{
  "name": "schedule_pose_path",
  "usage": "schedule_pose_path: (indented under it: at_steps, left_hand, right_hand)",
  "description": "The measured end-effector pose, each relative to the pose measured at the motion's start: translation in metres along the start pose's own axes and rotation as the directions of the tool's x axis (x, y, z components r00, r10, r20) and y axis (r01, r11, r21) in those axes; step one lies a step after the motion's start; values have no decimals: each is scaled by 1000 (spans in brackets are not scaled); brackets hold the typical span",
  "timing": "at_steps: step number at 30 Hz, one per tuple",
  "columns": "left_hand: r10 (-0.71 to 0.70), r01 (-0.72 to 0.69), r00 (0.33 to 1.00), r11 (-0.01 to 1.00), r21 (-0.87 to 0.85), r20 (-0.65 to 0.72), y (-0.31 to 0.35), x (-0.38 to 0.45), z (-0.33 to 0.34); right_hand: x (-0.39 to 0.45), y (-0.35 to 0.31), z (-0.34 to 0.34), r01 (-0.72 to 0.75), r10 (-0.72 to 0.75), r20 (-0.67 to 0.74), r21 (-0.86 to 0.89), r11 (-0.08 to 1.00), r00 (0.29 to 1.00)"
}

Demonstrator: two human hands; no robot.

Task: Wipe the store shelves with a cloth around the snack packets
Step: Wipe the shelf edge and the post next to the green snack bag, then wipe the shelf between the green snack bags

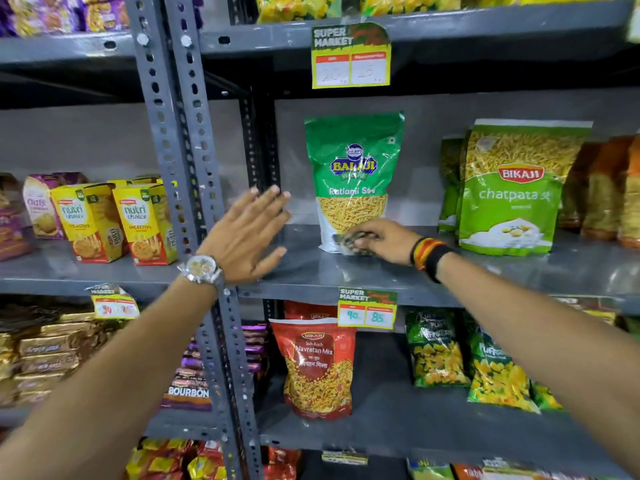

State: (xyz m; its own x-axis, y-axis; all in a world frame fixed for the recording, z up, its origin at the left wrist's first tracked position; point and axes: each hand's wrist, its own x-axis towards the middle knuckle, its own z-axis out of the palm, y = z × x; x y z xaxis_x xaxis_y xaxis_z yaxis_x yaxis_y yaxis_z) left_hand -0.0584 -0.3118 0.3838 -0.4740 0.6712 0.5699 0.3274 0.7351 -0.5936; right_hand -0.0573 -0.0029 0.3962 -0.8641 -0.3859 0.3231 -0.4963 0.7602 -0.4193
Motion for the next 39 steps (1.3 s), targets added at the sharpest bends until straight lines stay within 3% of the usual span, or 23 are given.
schedule_pose_path:
  at_steps: [4, 9, 14, 16, 18, 20, 24, 27, 30, 35, 39]
  left_hand:
    - [-39, 91, 983, 950, -298, 177, 62, 7, 29]
    - [-83, 226, 930, 897, -381, 357, 87, 13, 40]
    - [-86, 242, 918, 894, -376, 386, 88, 12, 41]
    - [-95, 246, 920, 896, -370, 381, 89, 12, 46]
    - [-97, 241, 923, 899, -365, 371, 89, 12, 46]
    - [-94, 238, 924, 900, -365, 371, 90, 12, 43]
    - [-97, 262, 912, 885, -385, 398, 90, 10, 39]
    - [-100, 266, 911, 883, -386, 400, 90, 10, 37]
    - [-110, 279, 906, 881, -382, 409, 92, 10, 35]
    - [-68, 243, 899, 899, -365, 432, 90, 18, 23]
    - [20, 159, 905, 911, -381, 426, 105, 38, 16]
  right_hand:
    - [17, 19, 35, -77, 66, -67, -175, 981, 996]
    - [11, 44, 34, -169, 170, -13, -227, 959, 985]
    - [-25, 58, 14, -48, 61, 103, -122, 991, 993]
    - [-46, 52, 4, 53, -65, 213, 63, 997, 975]
    - [-47, 51, -7, 9, -61, 232, 219, 976, 971]
    - [-35, 59, -10, -46, 20, 142, 180, 983, 990]
    - [-24, 60, 13, -140, 145, 13, -174, 975, 989]
    - [-52, 47, 11, 36, -27, 123, -65, 997, 992]
    - [-72, 54, -20, 29, -59, 261, 119, 992, 963]
    - [-54, 104, -46, -154, 160, -19, 165, 974, 987]
    - [-31, 131, -34, -234, 235, -24, 15, 972, 972]
